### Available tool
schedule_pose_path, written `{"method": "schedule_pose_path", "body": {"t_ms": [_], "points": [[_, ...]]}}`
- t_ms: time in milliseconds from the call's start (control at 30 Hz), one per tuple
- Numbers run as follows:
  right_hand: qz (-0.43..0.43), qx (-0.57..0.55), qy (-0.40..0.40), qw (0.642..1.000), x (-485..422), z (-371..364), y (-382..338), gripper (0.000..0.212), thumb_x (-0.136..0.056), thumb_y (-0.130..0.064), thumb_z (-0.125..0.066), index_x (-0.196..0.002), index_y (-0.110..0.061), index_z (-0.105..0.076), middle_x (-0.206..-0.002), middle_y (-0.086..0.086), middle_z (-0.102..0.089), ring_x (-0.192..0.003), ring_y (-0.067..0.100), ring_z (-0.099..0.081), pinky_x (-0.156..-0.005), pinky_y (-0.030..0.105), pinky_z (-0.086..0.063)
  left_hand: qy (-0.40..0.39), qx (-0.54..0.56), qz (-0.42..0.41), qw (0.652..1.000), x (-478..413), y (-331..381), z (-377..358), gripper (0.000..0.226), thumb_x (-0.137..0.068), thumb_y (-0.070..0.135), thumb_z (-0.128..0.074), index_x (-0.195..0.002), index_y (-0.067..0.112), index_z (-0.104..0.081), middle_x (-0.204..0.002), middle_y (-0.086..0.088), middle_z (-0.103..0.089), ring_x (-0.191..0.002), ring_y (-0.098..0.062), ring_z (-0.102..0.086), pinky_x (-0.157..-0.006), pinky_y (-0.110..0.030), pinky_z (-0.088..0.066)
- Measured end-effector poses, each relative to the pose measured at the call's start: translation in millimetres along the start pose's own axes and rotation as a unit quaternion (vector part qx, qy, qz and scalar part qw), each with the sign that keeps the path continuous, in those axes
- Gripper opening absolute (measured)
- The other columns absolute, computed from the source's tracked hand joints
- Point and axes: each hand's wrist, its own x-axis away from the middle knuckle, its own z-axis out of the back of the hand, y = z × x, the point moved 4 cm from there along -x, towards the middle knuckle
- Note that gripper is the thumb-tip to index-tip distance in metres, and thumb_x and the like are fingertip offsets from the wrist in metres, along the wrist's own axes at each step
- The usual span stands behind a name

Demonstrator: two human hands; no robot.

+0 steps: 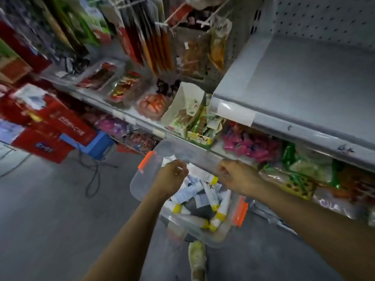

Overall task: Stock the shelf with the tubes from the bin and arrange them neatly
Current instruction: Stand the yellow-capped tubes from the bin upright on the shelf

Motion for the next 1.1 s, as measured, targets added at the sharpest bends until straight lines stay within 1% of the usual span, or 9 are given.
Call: {"method": "schedule_pose_path", "body": {"t_ms": [100, 233, 367, 433, 600, 733, 833, 933, 1100], "points": [[-0.046, -0.020, -0.043, 0.998, -42.7, -53.2, 19.5, 0.023, -0.089, -0.025, -0.056, -0.110, -0.016, -0.056, -0.113, 0.006, -0.062, -0.108, 0.026, -0.058, -0.079, 0.030, -0.043, -0.020, -0.044, 0.053, 0.997, -38.1, -54.4, -11.3, 0.012, -0.081, 0.023, -0.070, -0.091, 0.018, -0.066, -0.092, -0.020, -0.070, -0.095, -0.038, -0.067, -0.087, -0.045, -0.053], [-0.105, -0.026, -0.077, 0.991, -87.3, -111.5, 39.3, 0.035, -0.090, -0.023, -0.056, -0.124, -0.017, -0.051, -0.128, 0.007, -0.054, -0.121, 0.026, -0.050, -0.094, 0.034, -0.044, -0.137, -0.187, 0.085, 0.969, -74.6, -115.2, -43.9, 0.028, -0.091, 0.020, -0.062, -0.117, 0.012, -0.062, -0.123, -0.009, -0.062, -0.117, -0.028, -0.058, -0.102, -0.038, -0.043], [-0.124, 0.001, -0.091, 0.988, -124.6, -154.0, 48.3, 0.044, -0.091, -0.017, -0.054, -0.133, -0.011, -0.042, -0.137, 0.010, -0.044, -0.131, 0.027, -0.038, -0.099, 0.036, -0.040, -0.321, -0.333, 0.088, 0.882, -85.9, -156.1, -78.4, 0.040, -0.096, 0.023, -0.052, -0.135, 0.013, -0.051, -0.141, -0.010, -0.048, -0.131, -0.029, -0.046, -0.108, -0.036, -0.038], [-0.132, 0.014, -0.096, 0.986, -138.2, -171.6, 50.1, 0.046, -0.092, -0.016, -0.054, -0.135, -0.008, -0.038, -0.141, 0.012, -0.040, -0.135, 0.028, -0.035, -0.100, 0.037, -0.040, -0.363, -0.404, 0.062, 0.837, -88.9, -165.6, -87.5, 0.042, -0.098, 0.020, -0.045, -0.139, 0.014, -0.047, -0.143, -0.012, -0.047, -0.132, -0.031, -0.043, -0.108, -0.040, -0.039], [-0.139, 0.126, -0.080, 0.979, -156.6, -206.2, 47.0, 0.058, -0.086, -0.020, -0.063, -0.135, -0.006, -0.034, -0.137, 0.016, -0.041, -0.128, 0.031, -0.040, -0.098, 0.038, -0.042, -0.364, -0.559, -0.009, 0.745, -97.8, -171.9, -103.4, 0.049, -0.092, 0.020, -0.057, -0.139, 0.017, -0.046, -0.142, -0.007, -0.042, -0.134, -0.026, -0.036, -0.103, -0.041, -0.037], [-0.141, 0.193, -0.080, 0.968, -157.4, -215.4, 47.7, 0.054, -0.088, -0.032, -0.062, -0.130, -0.007, -0.041, -0.131, 0.013, -0.046, -0.122, 0.029, -0.045, -0.094, 0.037, -0.042, -0.359, -0.611, -0.018, 0.705, -99.6, -172.9, -115.4, 0.050, -0.096, 0.028, -0.053, -0.144, 0.019, -0.042, -0.147, -0.009, -0.035, -0.139, -0.028, -0.028, -0.107, -0.043, -0.032], [-0.162, 0.161, -0.102, 0.968, -152.0, -220.1, 53.7, 0.057, -0.088, -0.036, -0.063, -0.130, -0.005, -0.041, -0.131, 0.013, -0.050, -0.120, 0.029, -0.051, -0.094, 0.036, -0.045, -0.358, -0.623, -0.007, 0.696, -103.1, -180.9, -116.3, 0.047, -0.094, 0.031, -0.056, -0.140, 0.025, -0.048, -0.144, -0.005, -0.038, -0.138, -0.027, -0.030, -0.104, -0.044, -0.040], [-0.195, 0.075, -0.113, 0.971, -143.4, -214.4, 53.9, 0.060, -0.086, -0.039, -0.064, -0.130, -0.006, -0.040, -0.129, 0.013, -0.056, -0.118, 0.031, -0.056, -0.091, 0.035, -0.046, -0.352, -0.610, -0.008, 0.710, -103.6, -179.6, -110.6, 0.043, -0.088, 0.023, -0.066, -0.130, 0.024, -0.059, -0.137, -0.001, -0.052, -0.131, -0.027, -0.044, -0.094, -0.044, -0.051], [-0.211, 0.019, -0.129, 0.969, -118.8, -198.0, 49.8, 0.071, -0.085, -0.052, -0.059, -0.134, -0.007, -0.031, -0.129, 0.010, -0.057, -0.116, 0.031, -0.058, -0.090, 0.037, -0.046, -0.289, -0.629, -0.109, 0.713, -96.2, -144.5, -93.5, 0.035, -0.094, 0.012, -0.057, -0.129, 0.015, -0.059, -0.128, -0.007, -0.061, -0.121, -0.031, -0.056, -0.094, -0.042, -0.048]]}}
